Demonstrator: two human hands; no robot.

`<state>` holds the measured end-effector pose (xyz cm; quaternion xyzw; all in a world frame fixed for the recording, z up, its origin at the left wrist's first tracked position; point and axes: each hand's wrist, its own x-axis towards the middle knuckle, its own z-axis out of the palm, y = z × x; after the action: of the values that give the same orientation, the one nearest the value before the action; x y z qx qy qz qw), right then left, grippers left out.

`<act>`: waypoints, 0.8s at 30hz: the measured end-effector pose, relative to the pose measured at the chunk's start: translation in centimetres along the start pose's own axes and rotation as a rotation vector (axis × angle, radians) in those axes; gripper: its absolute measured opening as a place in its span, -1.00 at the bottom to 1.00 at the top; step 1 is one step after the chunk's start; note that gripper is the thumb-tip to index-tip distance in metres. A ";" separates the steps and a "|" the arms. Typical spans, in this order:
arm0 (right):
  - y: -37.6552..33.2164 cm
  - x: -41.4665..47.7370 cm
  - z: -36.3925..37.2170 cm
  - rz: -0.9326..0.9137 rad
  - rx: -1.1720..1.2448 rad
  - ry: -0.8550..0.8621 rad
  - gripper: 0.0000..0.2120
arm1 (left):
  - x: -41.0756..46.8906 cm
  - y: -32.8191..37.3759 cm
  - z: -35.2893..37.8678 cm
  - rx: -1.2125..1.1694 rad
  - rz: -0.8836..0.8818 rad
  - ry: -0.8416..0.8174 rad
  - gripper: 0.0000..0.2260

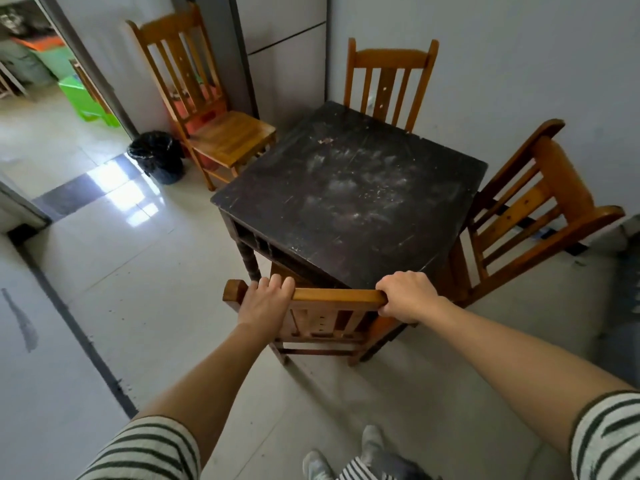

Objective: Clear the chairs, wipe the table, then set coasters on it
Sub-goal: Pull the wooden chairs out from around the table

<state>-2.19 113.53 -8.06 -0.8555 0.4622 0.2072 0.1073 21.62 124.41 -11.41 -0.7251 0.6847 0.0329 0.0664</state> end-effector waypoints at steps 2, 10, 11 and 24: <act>0.1 0.5 -0.5 0.037 0.048 -0.115 -0.69 | 0.1 0.3 -0.3 -0.021 -0.018 -0.038 -0.67; -3.1 5.1 -5.0 -0.034 0.531 -0.389 -0.56 | -0.2 -4.2 -7.8 -0.253 -0.064 0.038 -0.74; -4.4 6.3 -5.6 -0.054 0.559 -0.309 -0.62 | -0.5 -5.7 -8.9 -0.291 -0.141 0.086 -0.75; -29.4 18.9 -13.2 -0.458 0.320 0.049 -0.79 | -10.3 -30.5 -4.2 -0.394 -0.851 -0.087 -0.69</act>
<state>34.92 110.65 -5.15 -0.9146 0.2860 0.0812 0.2739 51.26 135.65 -4.24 -0.9381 0.3037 0.1623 -0.0363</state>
